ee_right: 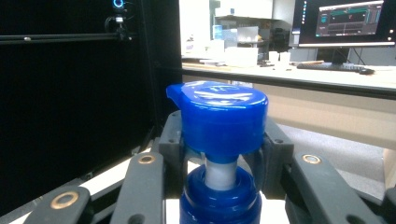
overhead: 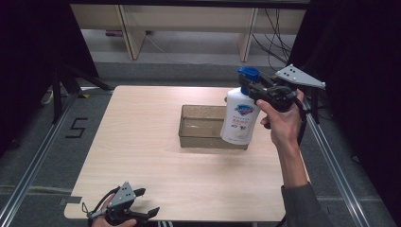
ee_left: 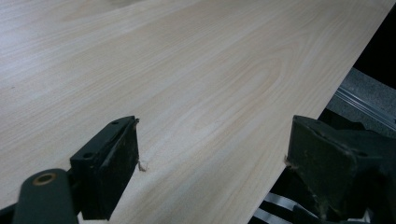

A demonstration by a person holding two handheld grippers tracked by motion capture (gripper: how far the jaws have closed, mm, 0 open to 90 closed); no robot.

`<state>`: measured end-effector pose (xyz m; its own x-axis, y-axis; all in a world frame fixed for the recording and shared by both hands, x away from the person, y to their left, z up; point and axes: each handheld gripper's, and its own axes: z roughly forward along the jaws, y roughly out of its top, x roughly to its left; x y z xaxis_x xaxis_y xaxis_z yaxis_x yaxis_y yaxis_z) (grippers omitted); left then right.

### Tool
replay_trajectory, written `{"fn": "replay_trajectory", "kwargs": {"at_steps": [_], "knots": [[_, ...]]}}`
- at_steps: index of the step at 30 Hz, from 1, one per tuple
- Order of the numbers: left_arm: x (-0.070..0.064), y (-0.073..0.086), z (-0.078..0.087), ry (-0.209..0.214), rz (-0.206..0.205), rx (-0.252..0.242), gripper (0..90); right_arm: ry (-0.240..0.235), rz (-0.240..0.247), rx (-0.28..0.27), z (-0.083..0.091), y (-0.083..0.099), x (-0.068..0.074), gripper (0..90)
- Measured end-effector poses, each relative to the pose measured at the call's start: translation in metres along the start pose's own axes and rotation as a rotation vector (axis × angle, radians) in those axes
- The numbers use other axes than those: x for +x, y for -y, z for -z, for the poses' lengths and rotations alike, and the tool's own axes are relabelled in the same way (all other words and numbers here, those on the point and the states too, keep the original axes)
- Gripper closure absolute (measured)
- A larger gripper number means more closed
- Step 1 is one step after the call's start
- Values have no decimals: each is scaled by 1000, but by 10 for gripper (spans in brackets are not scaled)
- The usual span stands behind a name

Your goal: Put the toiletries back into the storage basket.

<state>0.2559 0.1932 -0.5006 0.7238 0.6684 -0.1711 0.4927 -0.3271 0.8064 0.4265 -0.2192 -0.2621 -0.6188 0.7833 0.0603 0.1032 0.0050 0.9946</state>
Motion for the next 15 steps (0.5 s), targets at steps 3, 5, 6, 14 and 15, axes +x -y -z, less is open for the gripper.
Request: {"fn": "replay_trajectory", "kwargs": {"at_steps": [3, 5, 6, 14, 15], "knots": [[0, 0, 0, 2, 0, -7, 159, 2, -5, 1, -5, 1, -4, 618], [0, 0, 0, 4, 2, -9, 159, 8, -4, 2, -7, 2, -7, 618], [0, 0, -1, 6, 0, -12, 159, 9, -6, 3, -8, 3, -8, 619], [0, 1, -1, 9, 2, -17, 159, 36, -18, 12, -21, 4, -19, 618], [0, 1, -1, 9, 2, -17, 159, 36, -18, 12, -21, 4, -19, 618]]}}
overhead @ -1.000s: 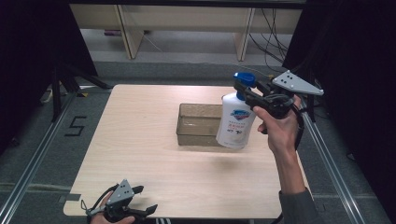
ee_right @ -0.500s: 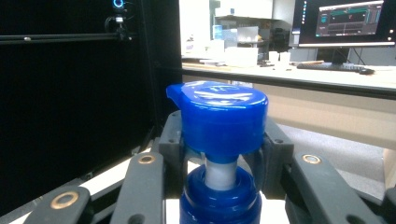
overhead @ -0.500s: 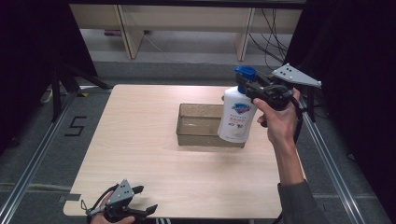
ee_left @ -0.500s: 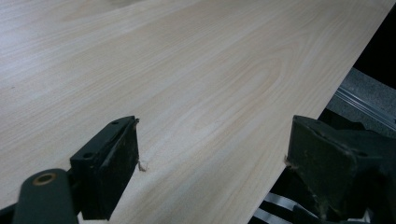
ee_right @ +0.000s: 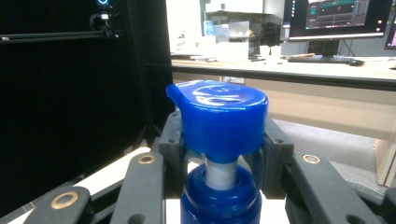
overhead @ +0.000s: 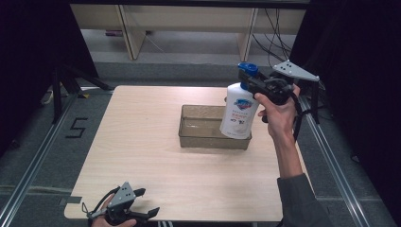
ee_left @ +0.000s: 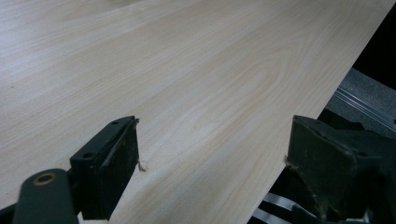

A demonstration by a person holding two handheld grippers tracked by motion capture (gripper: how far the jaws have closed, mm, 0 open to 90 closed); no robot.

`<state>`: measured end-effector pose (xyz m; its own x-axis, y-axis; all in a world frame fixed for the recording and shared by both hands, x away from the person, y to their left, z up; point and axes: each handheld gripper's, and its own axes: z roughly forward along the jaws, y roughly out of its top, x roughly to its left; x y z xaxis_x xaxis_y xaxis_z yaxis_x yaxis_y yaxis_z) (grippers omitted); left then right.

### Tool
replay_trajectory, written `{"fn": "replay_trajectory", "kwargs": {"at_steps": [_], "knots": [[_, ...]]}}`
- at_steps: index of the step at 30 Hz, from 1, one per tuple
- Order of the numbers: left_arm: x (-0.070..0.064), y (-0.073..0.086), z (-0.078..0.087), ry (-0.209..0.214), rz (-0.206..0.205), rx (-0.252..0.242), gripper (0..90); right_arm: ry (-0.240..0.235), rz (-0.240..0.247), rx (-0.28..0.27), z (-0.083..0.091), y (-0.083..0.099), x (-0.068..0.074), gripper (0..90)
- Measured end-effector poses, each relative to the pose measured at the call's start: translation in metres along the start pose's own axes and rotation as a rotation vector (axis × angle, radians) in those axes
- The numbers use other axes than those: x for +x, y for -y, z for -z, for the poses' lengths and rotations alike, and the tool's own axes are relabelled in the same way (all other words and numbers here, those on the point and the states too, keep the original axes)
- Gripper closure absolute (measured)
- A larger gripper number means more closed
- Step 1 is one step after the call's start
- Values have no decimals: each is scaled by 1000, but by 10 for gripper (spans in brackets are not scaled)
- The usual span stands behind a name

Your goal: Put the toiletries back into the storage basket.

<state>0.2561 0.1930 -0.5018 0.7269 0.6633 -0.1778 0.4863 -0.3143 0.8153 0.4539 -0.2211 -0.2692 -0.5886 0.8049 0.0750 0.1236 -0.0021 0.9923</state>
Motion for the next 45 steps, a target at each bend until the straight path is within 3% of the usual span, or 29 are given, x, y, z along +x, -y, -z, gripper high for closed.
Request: {"fn": "replay_trajectory", "kwargs": {"at_steps": [13, 31, 37, 45], "knots": [[0, 0, 1, 0, -4, 5, 159, 14, -6, 11, -16, 8, -10, 618], [0, 0, 1, 2, -2, 2, 159, 25, 6, 29, -18, 19, -16, 618], [1, 0, 1, -3, -6, 9, 159, 20, -31, 36, -18, 25, -17, 618], [0, 0, 1, 1, -1, 3, 159, 26, -22, 43, -18, 31, -22, 618]]}}
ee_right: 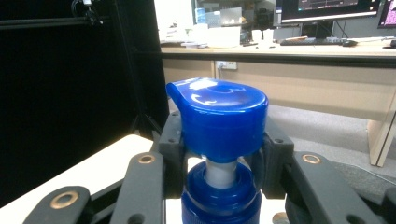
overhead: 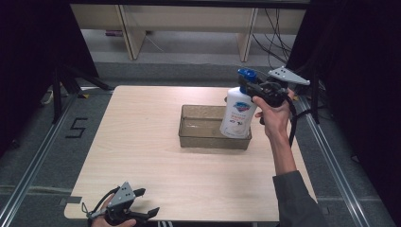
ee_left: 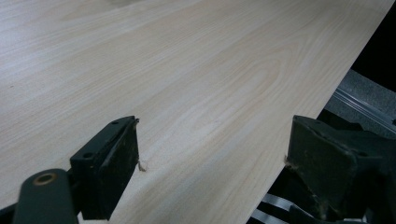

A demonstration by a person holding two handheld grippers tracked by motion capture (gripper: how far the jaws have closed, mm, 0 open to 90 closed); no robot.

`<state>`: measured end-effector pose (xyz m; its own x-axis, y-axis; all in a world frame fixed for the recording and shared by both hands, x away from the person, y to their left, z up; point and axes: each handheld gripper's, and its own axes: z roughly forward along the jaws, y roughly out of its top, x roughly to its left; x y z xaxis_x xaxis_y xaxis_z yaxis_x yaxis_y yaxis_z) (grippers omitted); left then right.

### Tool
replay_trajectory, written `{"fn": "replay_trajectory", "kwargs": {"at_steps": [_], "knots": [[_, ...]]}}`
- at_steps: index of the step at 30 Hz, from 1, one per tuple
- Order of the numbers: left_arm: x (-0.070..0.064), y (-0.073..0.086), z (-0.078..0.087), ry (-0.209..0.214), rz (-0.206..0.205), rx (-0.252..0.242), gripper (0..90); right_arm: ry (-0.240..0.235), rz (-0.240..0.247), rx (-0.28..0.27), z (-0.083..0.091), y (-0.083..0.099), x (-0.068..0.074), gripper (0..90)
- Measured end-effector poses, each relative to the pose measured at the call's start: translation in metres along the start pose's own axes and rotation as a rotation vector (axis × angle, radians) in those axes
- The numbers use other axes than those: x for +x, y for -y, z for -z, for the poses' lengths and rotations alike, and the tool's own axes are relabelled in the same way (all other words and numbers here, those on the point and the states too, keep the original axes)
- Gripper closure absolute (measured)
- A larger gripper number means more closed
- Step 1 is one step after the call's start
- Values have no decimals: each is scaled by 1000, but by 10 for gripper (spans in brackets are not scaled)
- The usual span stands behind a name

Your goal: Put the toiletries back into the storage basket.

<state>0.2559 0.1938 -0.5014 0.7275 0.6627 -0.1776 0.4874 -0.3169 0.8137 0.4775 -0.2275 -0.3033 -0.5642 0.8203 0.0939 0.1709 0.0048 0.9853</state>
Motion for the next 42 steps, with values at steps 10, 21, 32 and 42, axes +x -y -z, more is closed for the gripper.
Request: {"fn": "replay_trajectory", "kwargs": {"at_steps": [10, 21, 32, 42], "knots": [[0, 0, 0, 0, -1, -2, 159, 2, 4, 7, -1, 2, 1, 618], [1, 0, 1, -6, 6, 10, 159, 12, -14, 5, 1, 9, -6, 618], [2, 1, 0, -4, 6, -2, 159, 15, -13, 14, 4, 17, -11, 618], [2, 0, 1, -7, 15, 10, 159, 20, -18, 46, 3, 29, -13, 617]]}}
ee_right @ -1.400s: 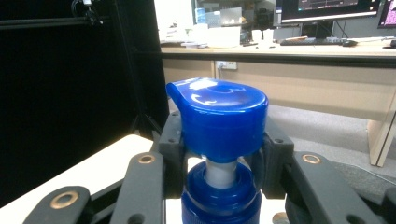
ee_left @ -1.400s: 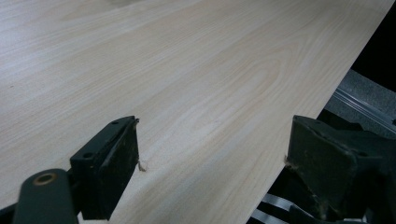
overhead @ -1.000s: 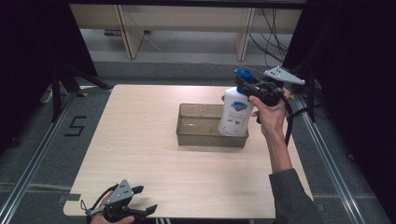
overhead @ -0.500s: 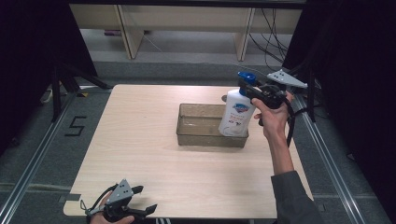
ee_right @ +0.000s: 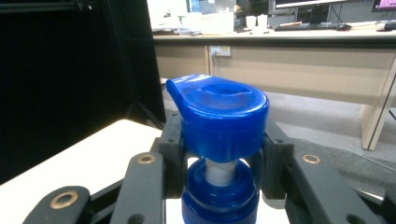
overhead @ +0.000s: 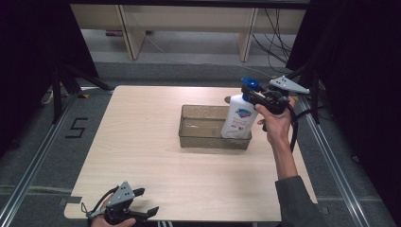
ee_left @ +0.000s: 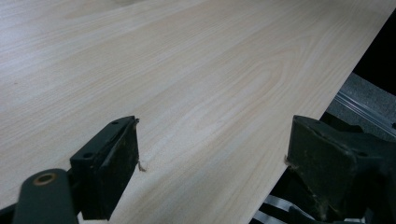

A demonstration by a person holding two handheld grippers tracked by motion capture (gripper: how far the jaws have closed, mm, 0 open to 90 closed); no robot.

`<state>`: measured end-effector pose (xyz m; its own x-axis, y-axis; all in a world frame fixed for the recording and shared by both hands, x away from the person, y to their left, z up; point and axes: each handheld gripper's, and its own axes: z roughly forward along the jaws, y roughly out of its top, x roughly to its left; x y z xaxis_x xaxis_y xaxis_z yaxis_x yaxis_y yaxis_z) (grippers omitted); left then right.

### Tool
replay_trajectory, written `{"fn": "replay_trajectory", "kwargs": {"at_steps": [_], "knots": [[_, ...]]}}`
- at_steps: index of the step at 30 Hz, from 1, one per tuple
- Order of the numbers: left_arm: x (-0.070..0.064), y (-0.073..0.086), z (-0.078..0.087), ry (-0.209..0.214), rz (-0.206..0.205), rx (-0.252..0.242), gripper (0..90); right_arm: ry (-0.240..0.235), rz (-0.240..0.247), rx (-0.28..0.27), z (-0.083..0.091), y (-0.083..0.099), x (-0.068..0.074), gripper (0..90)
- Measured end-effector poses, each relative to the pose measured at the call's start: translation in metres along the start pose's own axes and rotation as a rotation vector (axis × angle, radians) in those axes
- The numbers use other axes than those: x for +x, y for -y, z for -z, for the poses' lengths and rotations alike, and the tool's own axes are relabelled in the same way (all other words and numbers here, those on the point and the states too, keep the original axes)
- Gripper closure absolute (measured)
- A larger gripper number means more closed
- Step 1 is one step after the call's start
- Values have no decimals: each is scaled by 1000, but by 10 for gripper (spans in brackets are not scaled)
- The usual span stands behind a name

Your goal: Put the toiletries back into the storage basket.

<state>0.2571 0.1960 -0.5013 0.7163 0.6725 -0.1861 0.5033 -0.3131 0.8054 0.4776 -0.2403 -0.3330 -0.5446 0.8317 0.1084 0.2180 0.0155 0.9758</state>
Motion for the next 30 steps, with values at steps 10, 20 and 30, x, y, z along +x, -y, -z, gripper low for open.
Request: {"fn": "replay_trajectory", "kwargs": {"at_steps": [10, 20, 30], "knots": [[1, 0, 0, 1, -10, 3, 159, 4, 18, 9, -5, 11, -1, 617], [2, 0, 1, -3, -12, 2, 159, 7, 32, 12, -7, 12, 2, 608], [2, 0, 1, 0, -19, 1, 159, -3, 22, 31, -10, 13, 7, 463]]}}
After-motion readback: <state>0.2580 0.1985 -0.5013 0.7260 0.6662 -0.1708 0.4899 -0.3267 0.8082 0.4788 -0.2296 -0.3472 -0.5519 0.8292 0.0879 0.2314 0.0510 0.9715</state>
